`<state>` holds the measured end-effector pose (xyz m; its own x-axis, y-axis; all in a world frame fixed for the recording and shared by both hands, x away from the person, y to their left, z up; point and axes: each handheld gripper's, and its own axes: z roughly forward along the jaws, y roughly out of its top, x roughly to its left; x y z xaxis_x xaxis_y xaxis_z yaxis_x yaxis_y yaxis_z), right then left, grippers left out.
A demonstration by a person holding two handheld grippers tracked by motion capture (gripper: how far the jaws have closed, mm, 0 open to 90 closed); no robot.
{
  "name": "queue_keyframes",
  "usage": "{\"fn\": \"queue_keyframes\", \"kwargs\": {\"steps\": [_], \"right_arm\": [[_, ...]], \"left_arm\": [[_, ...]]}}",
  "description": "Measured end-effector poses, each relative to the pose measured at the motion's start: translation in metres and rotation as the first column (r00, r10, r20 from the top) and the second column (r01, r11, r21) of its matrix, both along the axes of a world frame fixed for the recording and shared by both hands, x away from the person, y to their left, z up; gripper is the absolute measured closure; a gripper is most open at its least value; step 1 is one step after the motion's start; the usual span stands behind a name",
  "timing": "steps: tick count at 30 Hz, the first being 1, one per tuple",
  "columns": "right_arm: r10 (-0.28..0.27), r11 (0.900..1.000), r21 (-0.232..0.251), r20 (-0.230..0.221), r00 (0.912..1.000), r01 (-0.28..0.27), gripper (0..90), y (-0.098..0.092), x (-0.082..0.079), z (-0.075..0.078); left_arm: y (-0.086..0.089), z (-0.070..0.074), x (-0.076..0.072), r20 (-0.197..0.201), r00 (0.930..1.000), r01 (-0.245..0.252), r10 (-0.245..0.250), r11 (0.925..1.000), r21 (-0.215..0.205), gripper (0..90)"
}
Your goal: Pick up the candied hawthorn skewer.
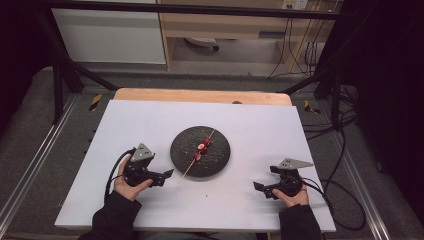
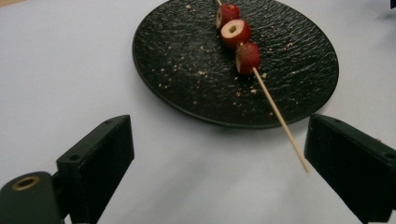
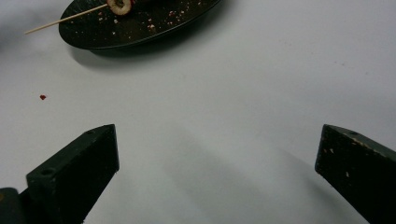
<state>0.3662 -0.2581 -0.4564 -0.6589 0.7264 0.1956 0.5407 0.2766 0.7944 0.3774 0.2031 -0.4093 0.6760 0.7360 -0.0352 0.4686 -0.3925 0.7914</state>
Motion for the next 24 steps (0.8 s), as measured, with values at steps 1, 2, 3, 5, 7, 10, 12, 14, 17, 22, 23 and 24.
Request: {"fn": "queue_keyframes", "kwargs": {"steps": [1, 2, 3, 5, 7, 10, 12, 14, 17, 22, 23, 24], "right_arm": [[0.000, 1.000, 0.000, 0.000, 1.0000, 0.000, 0.4, 0.000, 0.000, 0.000], [-0.001, 1.000, -0.001, -0.002, 1.0000, 0.001, 0.5, 0.000, 0.000, 0.000], [-0.002, 1.000, -0.002, -0.001, 1.0000, 0.002, 0.4, 0.000, 0.000, 0.000], [-0.001, 1.000, -0.001, -0.001, 1.0000, 0.001, 0.5, 0.000, 0.000, 0.000], [-0.002, 1.000, -0.001, 0.000, 1.0000, 0.002, 0.5, 0.000, 0.000, 0.000], [-0.004, 1.000, -0.001, -0.005, 1.0000, 0.004, 0.4, 0.000, 0.000, 0.000], [-0.004, 1.000, -0.002, -0.005, 1.0000, 0.004, 0.5, 0.001, 0.000, 0.000], [-0.003, 1.000, -0.003, -0.004, 1.0000, 0.003, 0.5, 0.001, 0.000, 0.000], [-0.002, 1.000, -0.004, -0.004, 1.0000, 0.002, 0.6, 0.000, 0.000, -0.001], [-0.001, 1.000, -0.001, -0.008, 1.0000, 0.001, 0.6, 0.001, 0.000, -0.001], [-0.001, 1.000, -0.001, -0.009, 1.0000, 0.001, 0.7, 0.001, 0.000, -0.001], [-0.001, 1.000, -0.005, -0.007, 1.0000, 0.001, 0.7, 0.001, 0.000, -0.001]], "left_arm": [[-0.003, 0.000, 0.001, -0.003, 1.0000, 0.000, 0.000, 1.0000, -0.001, 7.8], [-0.007, 0.000, 0.002, -0.005, 1.0000, 0.001, -0.001, 1.0000, 0.000, 8.3], [-0.010, 0.000, 0.003, -0.006, 1.0000, 0.003, -0.002, 1.0000, 0.002, 8.7], [-0.016, 0.000, 0.004, -0.010, 0.9999, 0.003, -0.003, 1.0000, 0.009, 9.8], [-0.023, 0.000, 0.006, -0.021, 0.9998, 0.003, -0.003, 0.9999, 0.012, 11.2], [-0.034, -0.002, 0.009, -0.032, 0.9995, 0.006, -0.005, 0.9996, 0.027, 13.7], [-0.041, -0.004, 0.011, -0.040, 0.9992, 0.011, -0.009, 0.9992, 0.040, 16.8], [-0.048, -0.005, 0.013, -0.050, 0.9987, 0.015, -0.013, 0.9988, 0.047, 18.2], [-0.057, -0.007, 0.018, -0.067, 0.9977, 0.014, -0.010, 0.9980, 0.062, 23.1], [-0.068, -0.011, 0.026, -0.092, 0.9957, 0.012, -0.003, 0.9956, 0.093, 32.7], [-0.070, -0.011, 0.026, -0.095, 0.9954, 0.011, -0.002, 0.9948, 0.101, 34.8], [-0.072, -0.012, 0.028, -0.100, 0.9950, 0.012, -0.001, 0.9939, 0.109, 39.3]]}}
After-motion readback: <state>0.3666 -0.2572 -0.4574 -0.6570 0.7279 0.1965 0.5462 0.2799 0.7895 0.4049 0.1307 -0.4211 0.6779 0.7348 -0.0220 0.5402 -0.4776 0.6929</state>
